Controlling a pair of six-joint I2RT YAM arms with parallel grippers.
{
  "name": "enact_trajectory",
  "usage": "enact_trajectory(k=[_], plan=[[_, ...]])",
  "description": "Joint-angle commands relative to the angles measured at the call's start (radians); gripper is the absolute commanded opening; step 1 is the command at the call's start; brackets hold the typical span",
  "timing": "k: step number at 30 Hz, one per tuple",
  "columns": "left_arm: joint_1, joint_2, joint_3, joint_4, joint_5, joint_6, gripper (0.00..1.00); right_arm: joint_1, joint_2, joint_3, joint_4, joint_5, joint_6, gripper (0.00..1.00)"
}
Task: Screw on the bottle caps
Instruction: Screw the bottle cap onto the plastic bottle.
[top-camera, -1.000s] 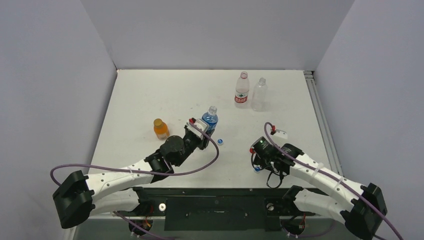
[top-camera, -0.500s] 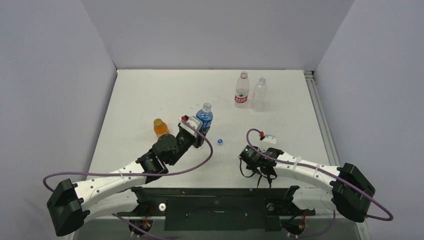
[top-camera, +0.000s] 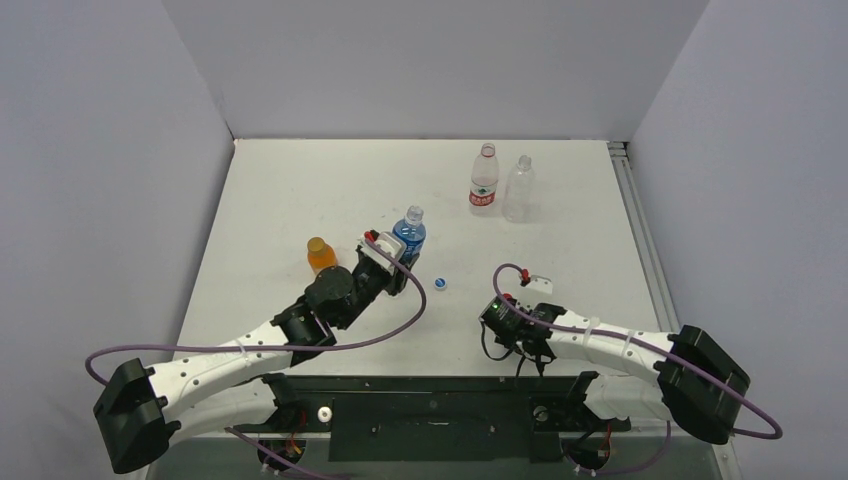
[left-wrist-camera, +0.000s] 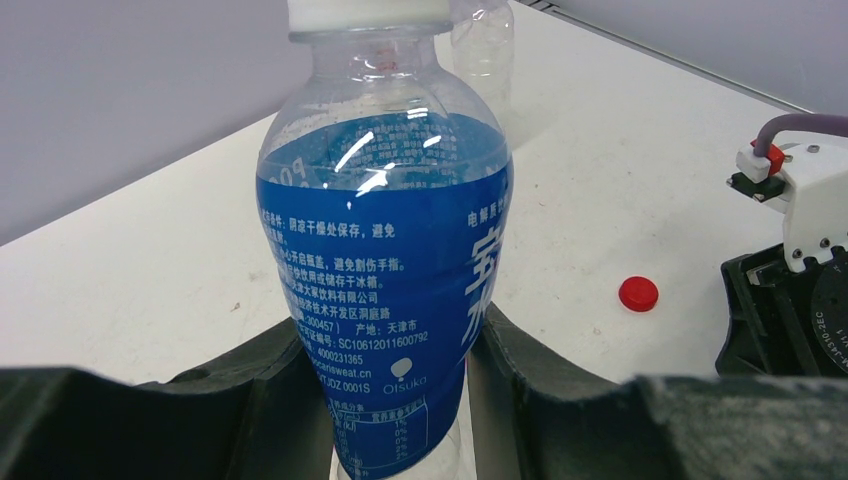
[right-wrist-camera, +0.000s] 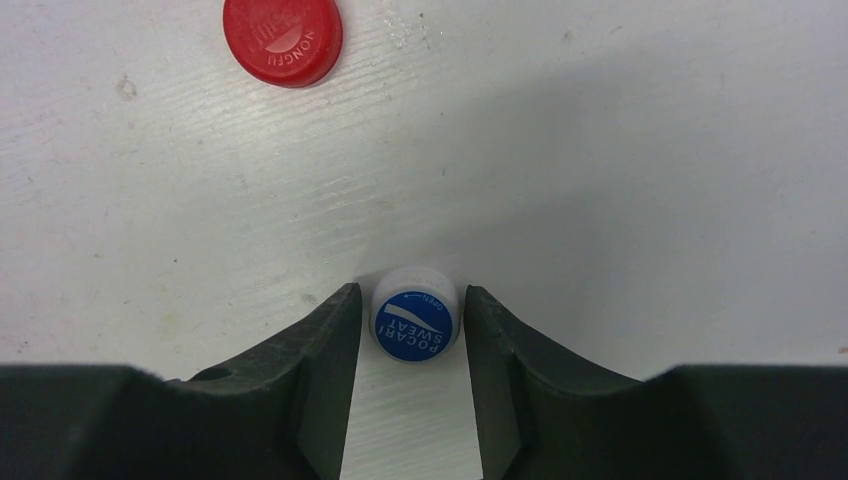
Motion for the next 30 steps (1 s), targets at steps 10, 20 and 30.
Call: enact_trajectory(k=[10, 20, 30], plan=[[0.01, 0.036, 0.05, 0.01, 0.155, 0.027, 0.0, -0.001, -0.133, 0.088, -0.101, 0.023, -0.059, 0.06], [0.041, 0.019, 0.058, -0.064, 0.556, 0.071, 0.0, -0.147, -0.344, 0.486, -0.196, -0.341, -0.446, 0.0], [0.041, 0.003, 0.128, -0.281, 0.722, 0.12, 0.0, -0.161, -0.362, 0.653, -0.161, -0.689, -0.523, 0.0]])
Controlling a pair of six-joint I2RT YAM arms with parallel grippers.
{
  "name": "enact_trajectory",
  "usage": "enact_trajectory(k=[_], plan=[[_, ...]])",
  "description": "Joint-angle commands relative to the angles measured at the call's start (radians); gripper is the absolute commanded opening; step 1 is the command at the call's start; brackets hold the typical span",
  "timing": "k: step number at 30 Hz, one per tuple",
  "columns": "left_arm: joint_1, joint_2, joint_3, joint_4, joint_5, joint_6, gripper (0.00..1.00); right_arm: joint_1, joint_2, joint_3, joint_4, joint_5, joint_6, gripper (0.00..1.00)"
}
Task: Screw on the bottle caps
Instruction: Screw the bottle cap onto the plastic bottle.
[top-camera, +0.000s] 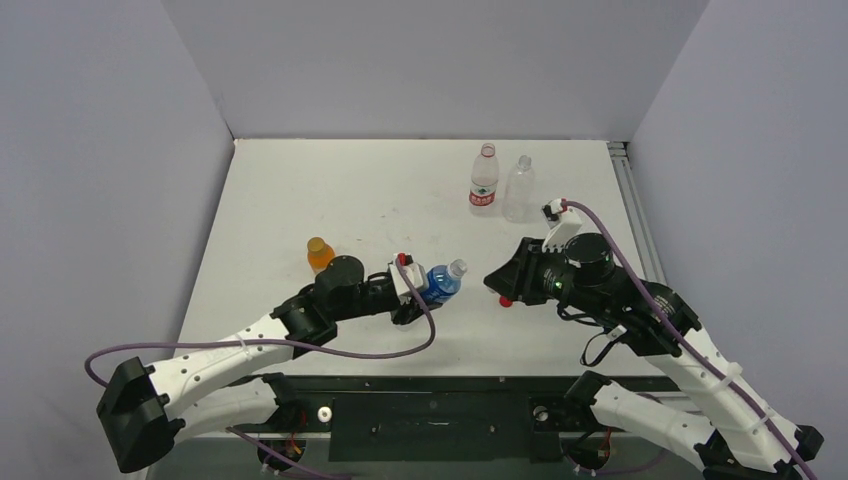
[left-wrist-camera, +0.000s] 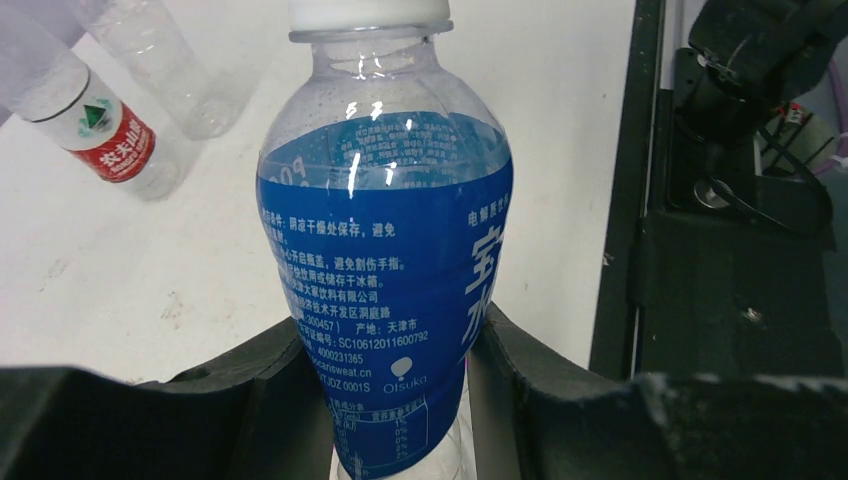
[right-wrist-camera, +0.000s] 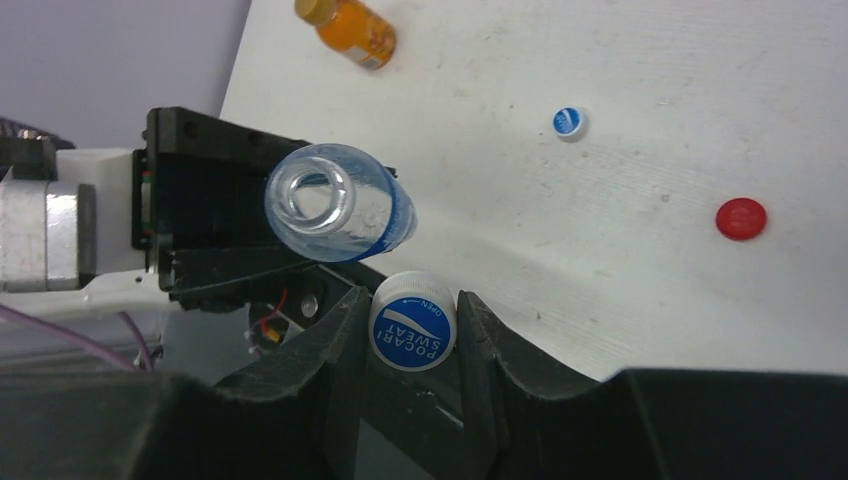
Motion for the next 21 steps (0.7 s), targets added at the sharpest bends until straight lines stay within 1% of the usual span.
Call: enact_trajectory(k=[1, 7, 10, 14, 21], plan=[[0.002, -0.035, 0.067, -0.08, 0.102, 0.039, 0.0, -0.008, 0.011, 0.041, 0.007, -0.199, -0.061, 0.0], [-0.014, -0.041, 0.082, -0.107, 0.12, 0.05, 0.0, -0.01, 0.031, 0.043, 0.039, -0.226, -0.044, 0.0], [-0.021, -0.04, 0.08, -0.105, 0.12, 0.049, 0.0, -0.014, 0.028, 0.037, 0.086, -0.226, -0.016, 0.0], [-0.027, -0.039, 0.076, -0.105, 0.119, 0.047, 0.0, -0.02, 0.019, 0.036, 0.108, -0.206, 0.006, 0.0], [-0.033, -0.048, 0.077, -0.098, 0.126, 0.041, 0.0, -0.021, 0.038, 0.027, 0.114, -0.221, 0.009, 0.0]])
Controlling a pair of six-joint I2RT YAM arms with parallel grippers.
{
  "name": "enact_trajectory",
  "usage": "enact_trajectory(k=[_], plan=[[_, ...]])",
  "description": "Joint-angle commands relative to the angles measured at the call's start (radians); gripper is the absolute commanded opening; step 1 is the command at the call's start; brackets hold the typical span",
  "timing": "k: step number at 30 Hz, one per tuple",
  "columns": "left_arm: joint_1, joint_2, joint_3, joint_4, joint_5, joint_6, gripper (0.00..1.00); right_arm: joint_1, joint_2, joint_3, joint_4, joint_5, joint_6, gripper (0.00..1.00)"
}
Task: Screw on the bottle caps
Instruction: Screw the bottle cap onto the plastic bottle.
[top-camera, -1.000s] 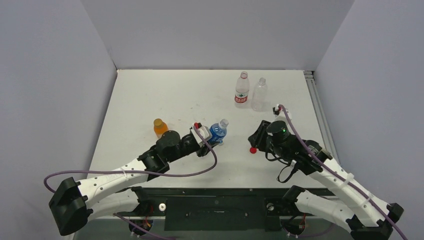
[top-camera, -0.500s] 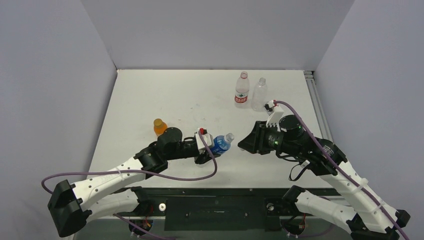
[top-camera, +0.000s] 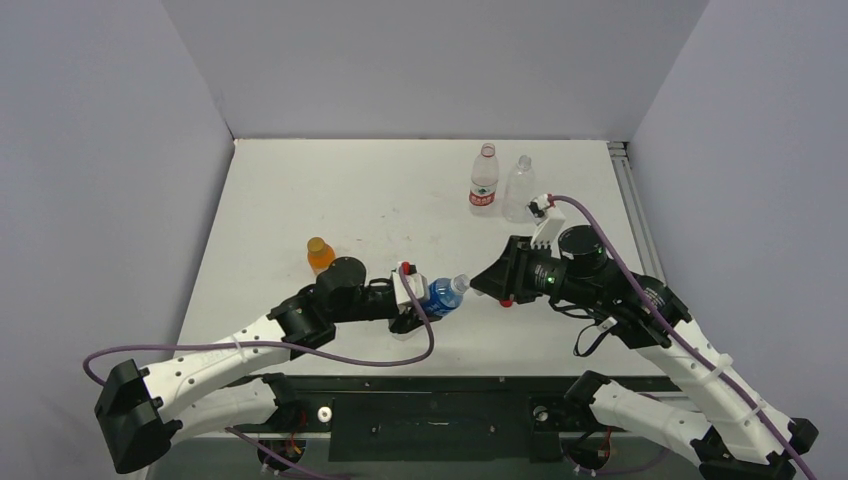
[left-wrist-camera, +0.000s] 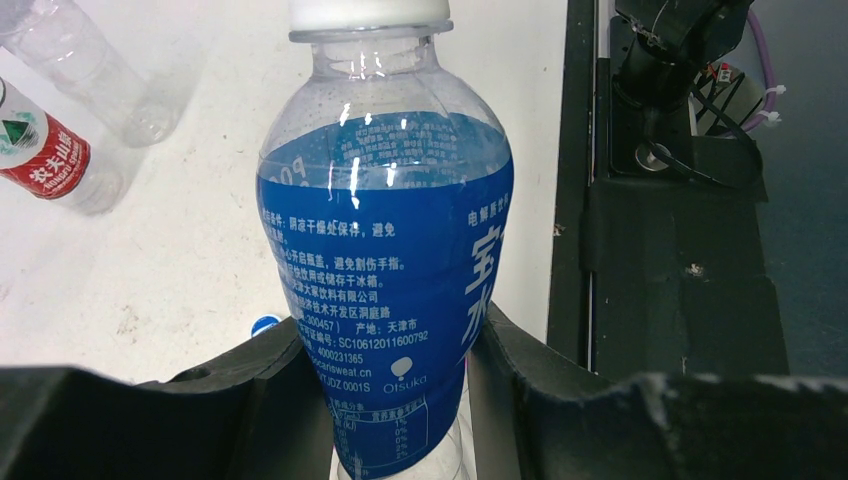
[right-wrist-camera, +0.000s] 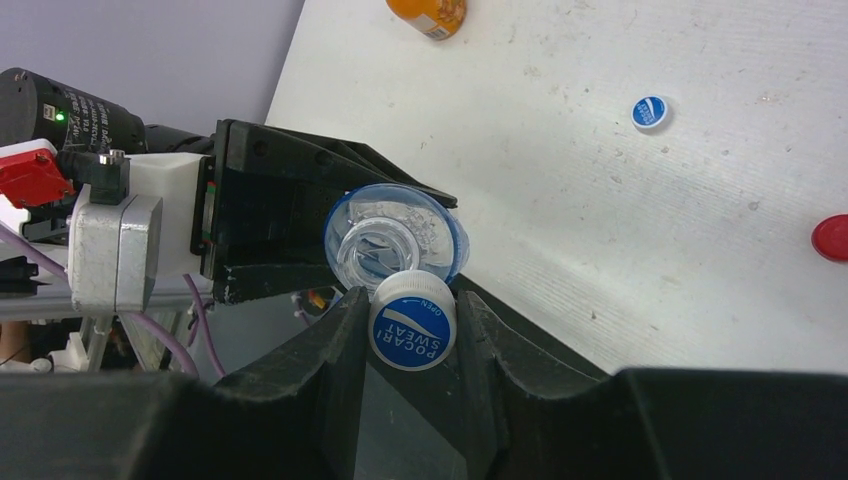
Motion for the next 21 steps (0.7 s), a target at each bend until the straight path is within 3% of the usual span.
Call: enact_trajectory(k=[1, 21], plan=[[-0.011, -0.024, 0.05, 0.023, 0.028, 0.002, 0.0, -0.007, 0.009, 0.015, 0.056, -0.031, 0.01, 0.0], [-0.024, 0.048, 0.1, 0.041, 0.05, 0.03, 0.0, 0.009, 0.054, 0.014, 0.017, -0.118, -0.012, 0.0]])
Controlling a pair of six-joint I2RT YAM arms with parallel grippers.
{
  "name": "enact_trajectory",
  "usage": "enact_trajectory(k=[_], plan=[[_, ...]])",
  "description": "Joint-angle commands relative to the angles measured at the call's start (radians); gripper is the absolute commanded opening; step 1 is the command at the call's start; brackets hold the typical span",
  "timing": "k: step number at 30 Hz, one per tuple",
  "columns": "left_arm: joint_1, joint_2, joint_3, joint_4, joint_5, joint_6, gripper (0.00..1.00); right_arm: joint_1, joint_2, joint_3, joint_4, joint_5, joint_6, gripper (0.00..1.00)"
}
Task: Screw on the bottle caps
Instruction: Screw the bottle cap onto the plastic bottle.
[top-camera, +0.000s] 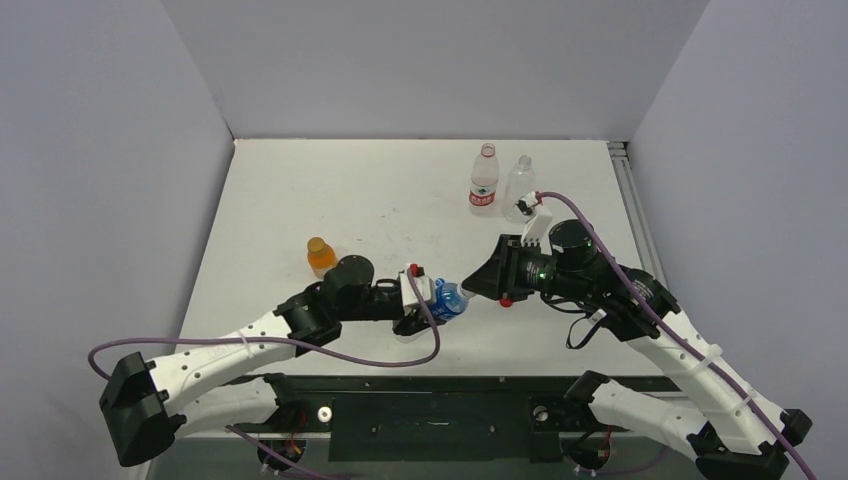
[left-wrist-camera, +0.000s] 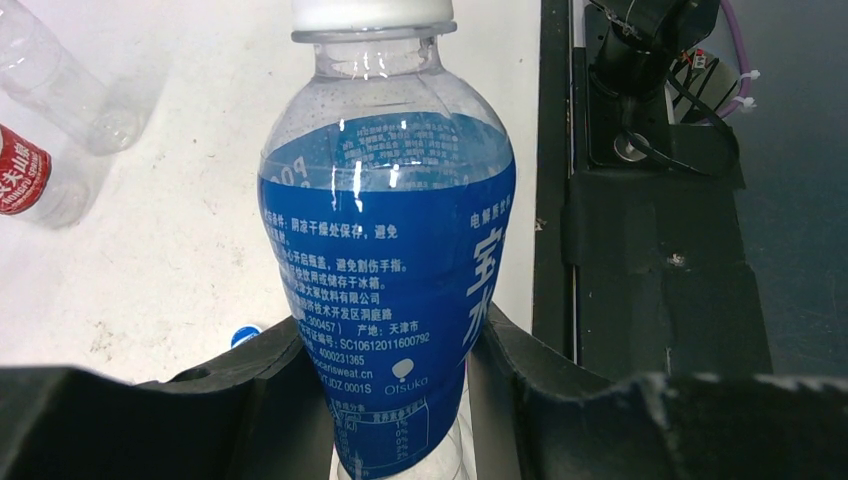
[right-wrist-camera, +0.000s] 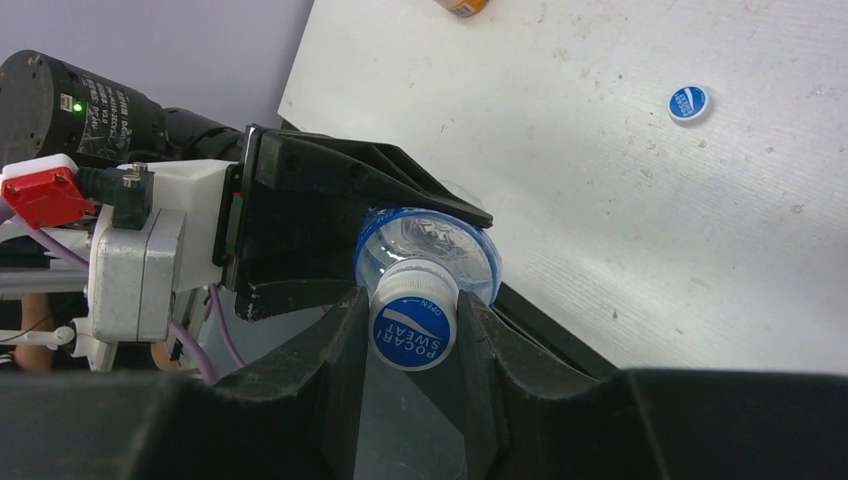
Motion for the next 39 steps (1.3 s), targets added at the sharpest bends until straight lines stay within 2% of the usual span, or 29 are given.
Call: enact_trajectory(k=[1, 7, 21, 27, 33, 39], plan=[[-0.005, 0.016, 0.078, 0.051, 0.02, 0.025, 0.0, 0.008, 0.009, 0.013, -0.038, -0.037, -0.028, 0.0], [-0.014, 0.036, 0.092, 0.065, -0.061, 0.052, 0.0, 0.009, 0.024, 0.021, -0.099, -0.018, -0.025, 0.0], [-0.115, 0.074, 0.034, 0.399, -0.549, 0.151, 0.0, 0.009, 0.097, 0.012, -0.091, 0.065, 0.176, 0.0], [-0.14, 0.124, 0.027, 0.518, -0.679, 0.204, 0.0, 0.007, 0.175, 0.06, -0.127, 0.125, 0.279, 0.0], [-0.154, 0.175, 0.011, 0.65, -0.793, 0.243, 0.0, 0.003, 0.246, 0.088, -0.094, 0.135, 0.386, 0.0], [-0.157, 0.221, 0.001, 0.75, -0.859, 0.264, 0.0, 0.003, 0.333, 0.186, -0.166, 0.185, 0.411, 0.0]])
